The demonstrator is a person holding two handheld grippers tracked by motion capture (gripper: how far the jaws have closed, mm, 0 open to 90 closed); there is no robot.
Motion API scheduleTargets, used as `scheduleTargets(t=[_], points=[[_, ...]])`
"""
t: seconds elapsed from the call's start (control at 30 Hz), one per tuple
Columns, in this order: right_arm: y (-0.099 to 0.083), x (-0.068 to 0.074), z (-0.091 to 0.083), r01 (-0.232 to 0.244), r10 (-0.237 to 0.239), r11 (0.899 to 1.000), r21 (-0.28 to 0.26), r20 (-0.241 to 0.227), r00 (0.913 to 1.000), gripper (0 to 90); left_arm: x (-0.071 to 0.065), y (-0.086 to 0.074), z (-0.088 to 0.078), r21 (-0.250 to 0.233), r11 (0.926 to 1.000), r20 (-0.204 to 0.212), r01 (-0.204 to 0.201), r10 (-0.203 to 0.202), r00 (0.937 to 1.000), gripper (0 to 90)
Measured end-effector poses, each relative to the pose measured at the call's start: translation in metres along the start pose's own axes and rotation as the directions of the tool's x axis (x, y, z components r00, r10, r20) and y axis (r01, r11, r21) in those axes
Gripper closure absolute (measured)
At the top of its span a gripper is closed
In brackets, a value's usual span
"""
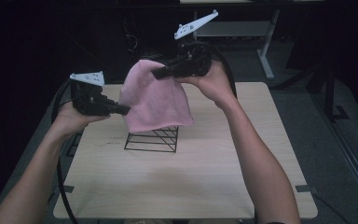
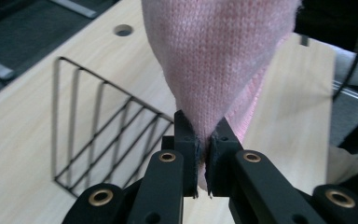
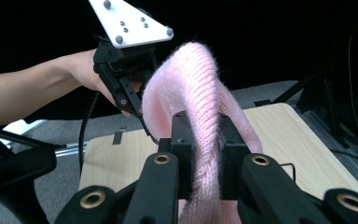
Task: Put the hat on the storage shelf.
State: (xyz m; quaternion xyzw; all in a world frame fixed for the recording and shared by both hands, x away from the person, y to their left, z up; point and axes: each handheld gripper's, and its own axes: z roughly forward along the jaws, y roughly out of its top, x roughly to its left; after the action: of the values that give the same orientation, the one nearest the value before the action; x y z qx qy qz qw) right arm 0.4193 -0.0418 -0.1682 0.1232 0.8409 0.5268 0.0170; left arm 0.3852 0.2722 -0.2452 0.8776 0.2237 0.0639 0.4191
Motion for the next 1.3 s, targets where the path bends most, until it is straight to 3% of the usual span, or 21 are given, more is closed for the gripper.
scheduleTargets(t=[0.13, 0.33, 0.57, 0.8, 1.17, 1.3], points=[[0.006, -0.007, 0.005, -0.007, 0.007, 1.0, -0.009, 0.015, 0.9999, 80.8, 0.011, 0.002, -0.003, -0.008, 0.9999, -0.046, 0.013, -0.014, 0.9988, 85.3], [0.009, -0.021, 0.012, -0.021, 0.021, 1.0, -0.014, 0.036, 0.9991, 80.8, 0.027, 0.002, -0.003, -0.029, 0.9984, -0.082, 0.048, -0.05, 0.9954, 85.3], [0.006, -0.034, 0.017, -0.037, 0.038, 0.999, -0.02, 0.051, 0.998, 80.8, 0.039, 0.004, 0.001, -0.018, 0.9983, -0.108, 0.055, -0.057, 0.9926, 85.2], [-0.005, -0.043, 0.02, -0.058, 0.059, 0.998, -0.029, 0.037, 0.9976, 80.6, 0.04, 0.004, 0.011, 0.014, 0.9993, -0.127, 0.036, -0.034, 0.9914, 84.8], [-0.012, -0.034, 0.024, -0.045, 0.045, 0.999, -0.026, 0.023, 0.9987, 80.4, 0.03, -0.001, 0.011, 0.065, 0.9978, -0.15, -0.016, 0.026, 0.9884, 84.3], [-0.015, -0.03, 0.026, -0.042, 0.043, 0.999, -0.02, 0.022, 0.9989, 80.2, 0.03, -0.006, 0.012, 0.057, 0.9983, -0.148, -0.004, 0.012, 0.989, 84.1]])
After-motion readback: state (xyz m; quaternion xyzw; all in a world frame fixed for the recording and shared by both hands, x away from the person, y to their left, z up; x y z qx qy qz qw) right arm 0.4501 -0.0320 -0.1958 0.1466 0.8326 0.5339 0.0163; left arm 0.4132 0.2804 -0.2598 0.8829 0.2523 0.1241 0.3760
